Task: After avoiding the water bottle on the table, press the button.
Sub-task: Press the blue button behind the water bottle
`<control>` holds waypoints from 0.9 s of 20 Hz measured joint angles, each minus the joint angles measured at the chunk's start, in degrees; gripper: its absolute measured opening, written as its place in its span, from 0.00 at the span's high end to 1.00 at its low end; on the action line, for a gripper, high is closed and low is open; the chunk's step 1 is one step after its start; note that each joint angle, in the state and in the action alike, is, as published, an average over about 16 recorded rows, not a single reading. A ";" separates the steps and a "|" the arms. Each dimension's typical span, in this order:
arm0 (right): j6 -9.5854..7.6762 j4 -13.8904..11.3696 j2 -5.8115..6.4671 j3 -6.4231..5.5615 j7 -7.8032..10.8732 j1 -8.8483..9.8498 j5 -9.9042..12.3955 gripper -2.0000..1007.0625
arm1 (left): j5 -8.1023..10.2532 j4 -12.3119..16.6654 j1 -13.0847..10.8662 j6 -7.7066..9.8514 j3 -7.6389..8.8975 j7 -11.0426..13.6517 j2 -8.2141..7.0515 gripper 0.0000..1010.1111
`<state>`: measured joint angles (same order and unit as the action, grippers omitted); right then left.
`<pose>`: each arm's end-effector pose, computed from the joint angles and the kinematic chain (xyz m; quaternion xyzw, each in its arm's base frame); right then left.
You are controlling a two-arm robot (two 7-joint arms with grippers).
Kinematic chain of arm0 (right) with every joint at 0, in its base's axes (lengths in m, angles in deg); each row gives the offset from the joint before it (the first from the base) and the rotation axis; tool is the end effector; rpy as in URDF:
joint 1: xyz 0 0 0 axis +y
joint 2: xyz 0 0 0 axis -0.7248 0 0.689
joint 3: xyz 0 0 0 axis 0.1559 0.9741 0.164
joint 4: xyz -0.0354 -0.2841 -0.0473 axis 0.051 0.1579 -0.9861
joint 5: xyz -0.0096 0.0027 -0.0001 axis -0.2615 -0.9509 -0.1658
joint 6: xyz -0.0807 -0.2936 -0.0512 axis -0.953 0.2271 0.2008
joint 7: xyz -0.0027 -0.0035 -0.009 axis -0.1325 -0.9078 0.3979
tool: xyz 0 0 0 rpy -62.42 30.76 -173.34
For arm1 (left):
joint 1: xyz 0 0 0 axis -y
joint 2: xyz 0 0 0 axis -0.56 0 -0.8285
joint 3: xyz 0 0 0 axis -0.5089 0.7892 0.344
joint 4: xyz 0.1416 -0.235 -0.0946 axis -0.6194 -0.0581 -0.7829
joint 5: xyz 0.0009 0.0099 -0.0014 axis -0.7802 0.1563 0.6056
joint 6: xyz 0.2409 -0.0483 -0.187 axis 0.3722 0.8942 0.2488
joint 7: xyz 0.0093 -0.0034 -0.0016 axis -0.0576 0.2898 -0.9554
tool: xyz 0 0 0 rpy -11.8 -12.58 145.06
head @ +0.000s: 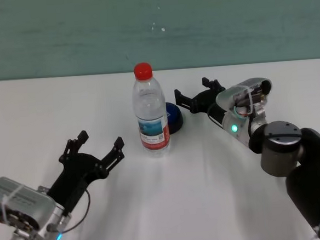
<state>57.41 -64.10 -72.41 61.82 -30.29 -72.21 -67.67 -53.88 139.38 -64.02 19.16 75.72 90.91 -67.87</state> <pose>0.4582 0.0391 -0.2878 -0.0328 0.0182 -0.5190 0.8539 0.2830 0.0235 -0.3106 0.0090 -0.0746 0.5228 0.8492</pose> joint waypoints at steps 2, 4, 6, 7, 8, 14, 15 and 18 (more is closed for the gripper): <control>0.18 1.24 -0.21 0.21 0.21 -0.72 0.02 0.00 | 0.00 0.00 0.00 0.00 0.00 0.00 0.00 0.00; 0.35 2.53 -0.44 0.41 0.43 -1.45 0.02 0.00 | 0.00 0.00 0.00 0.00 0.00 0.00 0.00 0.00; 0.51 3.85 -0.70 0.58 0.64 -2.15 0.03 0.00 | 0.00 0.00 0.00 0.00 0.00 0.00 0.00 0.00; 0.59 4.53 -0.83 0.66 0.75 -2.50 0.04 0.00 | 0.00 0.00 0.00 0.00 0.00 0.00 0.00 0.00; 0.67 5.19 -0.96 0.73 0.86 -2.84 0.05 0.00 | 0.00 0.00 0.00 0.00 0.00 0.00 0.00 0.00; 1.12 9.13 -1.70 0.98 1.50 -4.76 0.15 0.00 | 0.00 0.00 0.00 0.00 0.00 0.00 0.00 0.00; 1.18 9.73 -1.80 0.99 1.62 -5.04 0.17 0.00 | 0.00 0.00 0.00 0.00 0.00 0.00 0.00 0.00; 1.26 11.27 -2.05 1.01 1.94 -5.75 0.27 0.00 | 0.00 0.00 0.00 0.00 0.00 0.00 0.00 0.00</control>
<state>58.67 -52.82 -74.46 62.83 -28.35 -77.96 -67.40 -53.88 139.38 -64.02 19.16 75.72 90.91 -67.87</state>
